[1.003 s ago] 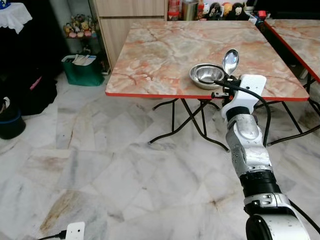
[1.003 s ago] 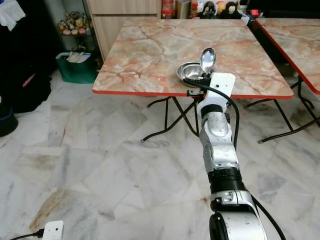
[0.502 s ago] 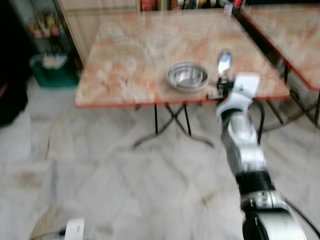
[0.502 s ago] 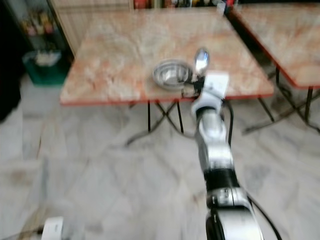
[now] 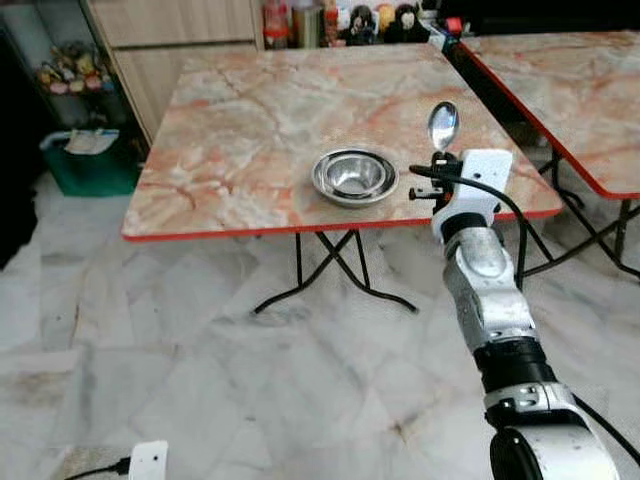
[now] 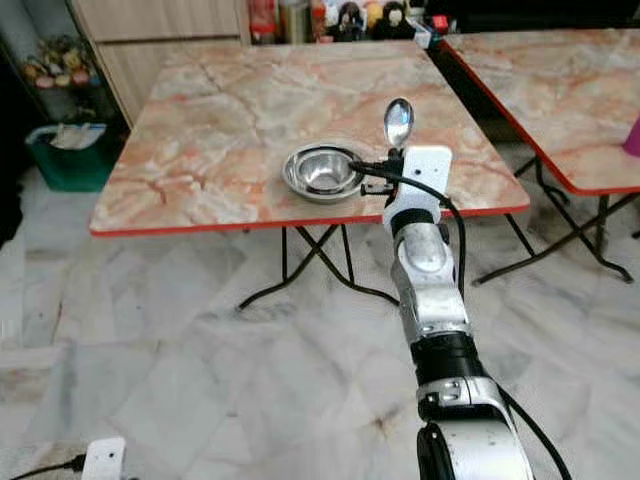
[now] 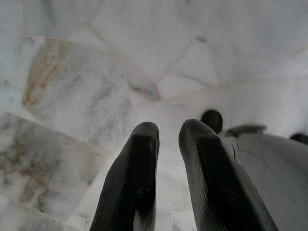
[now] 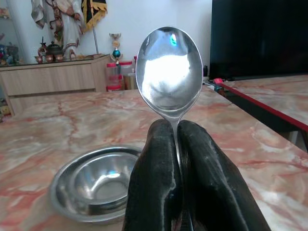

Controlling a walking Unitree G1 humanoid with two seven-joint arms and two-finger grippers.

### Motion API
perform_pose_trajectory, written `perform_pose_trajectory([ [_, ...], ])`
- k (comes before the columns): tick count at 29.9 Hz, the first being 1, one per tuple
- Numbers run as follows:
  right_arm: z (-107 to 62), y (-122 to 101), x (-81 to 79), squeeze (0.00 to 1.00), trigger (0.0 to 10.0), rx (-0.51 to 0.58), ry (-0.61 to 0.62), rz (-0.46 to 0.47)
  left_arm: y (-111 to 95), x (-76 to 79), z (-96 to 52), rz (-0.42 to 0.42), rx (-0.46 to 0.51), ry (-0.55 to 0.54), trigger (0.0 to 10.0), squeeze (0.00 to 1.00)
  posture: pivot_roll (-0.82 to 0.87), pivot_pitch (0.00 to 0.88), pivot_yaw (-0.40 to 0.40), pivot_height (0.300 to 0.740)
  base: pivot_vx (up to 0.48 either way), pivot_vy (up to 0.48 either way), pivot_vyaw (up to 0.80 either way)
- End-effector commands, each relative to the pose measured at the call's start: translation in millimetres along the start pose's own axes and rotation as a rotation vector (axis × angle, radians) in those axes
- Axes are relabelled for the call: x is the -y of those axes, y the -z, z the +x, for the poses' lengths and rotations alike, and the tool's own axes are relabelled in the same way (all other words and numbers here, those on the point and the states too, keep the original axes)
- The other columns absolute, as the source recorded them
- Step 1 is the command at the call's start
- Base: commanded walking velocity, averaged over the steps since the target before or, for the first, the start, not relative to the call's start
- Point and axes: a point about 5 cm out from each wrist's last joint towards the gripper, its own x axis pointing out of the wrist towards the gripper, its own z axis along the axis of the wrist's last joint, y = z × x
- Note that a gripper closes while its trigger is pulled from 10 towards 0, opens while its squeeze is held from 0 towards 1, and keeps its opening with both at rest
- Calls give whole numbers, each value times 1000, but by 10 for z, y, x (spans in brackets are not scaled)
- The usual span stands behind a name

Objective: Setting the table

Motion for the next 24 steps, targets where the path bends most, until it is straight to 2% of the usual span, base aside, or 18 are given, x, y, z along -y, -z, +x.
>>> perform_pose_trajectory([
  [1, 11, -37, -12, 0, 10000, 12, -1, 3, 116, -12, -24, 0, -44, -3, 10000, 0, 25, 103, 22, 736, 296, 0, 563],
  [7, 9, -48, -9, 0, 10000, 20, 2, 18, 113, -15, -23, 2, -45, -2, 10000, 0, 23, 103, 24, 736, 300, 0, 0],
  [11, 11, -49, -11, 0, 10000, 15, -7, -14, 114, -16, -23, 2, -45, -3, 10000, 0, 21, 103, 24, 736, 311, 0, 0],
  [16, 8, -54, -13, 0, 10000, 21, -5, 4, 114, -14, -23, 2, -45, -2, 10000, 0, 23, 102, 23, 736, 315, 0, 618],
  [24, 10, -56, -8, 0, 10000, 21, -2, 25, 118, -13, -24, 2, -47, -2, 10000, 0, 23, 104, 22, 736, 325, 0, 0],
])
